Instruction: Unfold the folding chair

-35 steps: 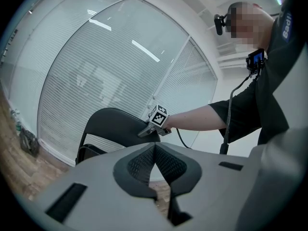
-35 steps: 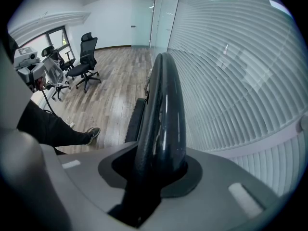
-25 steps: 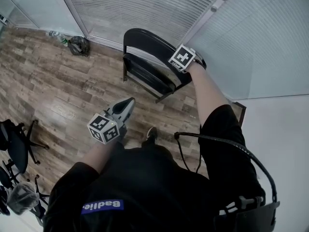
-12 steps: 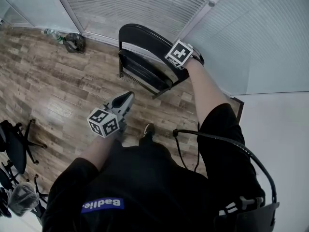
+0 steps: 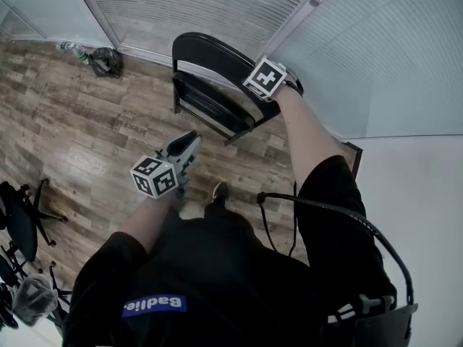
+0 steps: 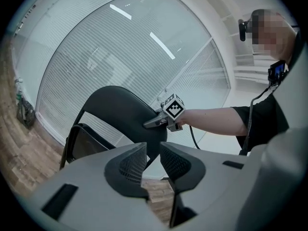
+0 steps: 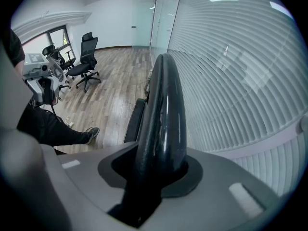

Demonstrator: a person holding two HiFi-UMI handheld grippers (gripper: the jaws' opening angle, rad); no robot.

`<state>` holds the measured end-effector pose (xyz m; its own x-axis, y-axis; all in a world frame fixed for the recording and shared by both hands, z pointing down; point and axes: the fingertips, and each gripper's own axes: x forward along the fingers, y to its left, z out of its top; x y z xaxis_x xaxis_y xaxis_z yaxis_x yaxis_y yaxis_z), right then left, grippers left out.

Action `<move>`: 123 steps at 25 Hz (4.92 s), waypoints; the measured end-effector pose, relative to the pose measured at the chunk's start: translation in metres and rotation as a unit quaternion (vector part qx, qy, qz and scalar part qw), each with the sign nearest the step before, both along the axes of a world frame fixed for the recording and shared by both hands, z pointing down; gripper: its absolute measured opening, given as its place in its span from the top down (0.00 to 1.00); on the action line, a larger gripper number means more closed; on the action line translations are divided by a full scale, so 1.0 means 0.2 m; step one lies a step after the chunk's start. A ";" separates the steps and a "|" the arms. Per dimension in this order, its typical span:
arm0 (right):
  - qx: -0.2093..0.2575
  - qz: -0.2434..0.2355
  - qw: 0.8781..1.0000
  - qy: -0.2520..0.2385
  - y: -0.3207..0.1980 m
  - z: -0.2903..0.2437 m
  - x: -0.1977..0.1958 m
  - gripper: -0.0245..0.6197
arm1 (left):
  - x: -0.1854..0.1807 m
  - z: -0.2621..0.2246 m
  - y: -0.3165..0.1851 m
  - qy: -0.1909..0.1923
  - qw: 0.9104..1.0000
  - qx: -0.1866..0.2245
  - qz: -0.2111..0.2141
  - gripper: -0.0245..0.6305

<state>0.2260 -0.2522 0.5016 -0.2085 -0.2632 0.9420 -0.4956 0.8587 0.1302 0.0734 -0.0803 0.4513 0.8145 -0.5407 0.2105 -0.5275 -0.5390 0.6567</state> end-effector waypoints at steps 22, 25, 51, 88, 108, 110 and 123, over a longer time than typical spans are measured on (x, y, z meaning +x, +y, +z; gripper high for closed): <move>0.006 -0.011 1.000 0.000 0.01 0.00 -0.01 0.78 | 0.12 0.30 -0.17 0.016 0.997 -0.074 -0.024 0.71; 0.008 -0.015 1.000 -0.001 0.02 0.00 -0.03 0.78 | 0.11 0.36 -0.22 0.018 0.995 -0.090 -0.040 0.69; 0.017 -0.021 1.000 0.009 0.10 -0.02 -0.10 0.77 | 0.28 0.89 -0.57 0.066 0.965 -0.212 -0.142 0.59; 0.025 -0.030 0.999 0.008 0.19 -0.03 -0.17 0.77 | 0.31 1.13 -0.69 0.119 0.940 -0.257 -0.189 0.72; 0.016 -0.029 0.999 -0.002 0.32 0.00 -0.26 0.77 | 0.08 1.16 -0.37 0.120 0.946 -0.248 -0.170 0.76; 0.014 -0.027 1.000 -0.002 0.33 0.00 -0.27 0.77 | 0.05 1.16 -0.33 0.125 0.945 -0.250 -0.170 0.76; 0.003 -0.023 1.000 -0.009 0.40 0.03 -0.33 0.77 | -0.15 1.25 -0.08 0.154 0.936 -0.272 -0.164 0.75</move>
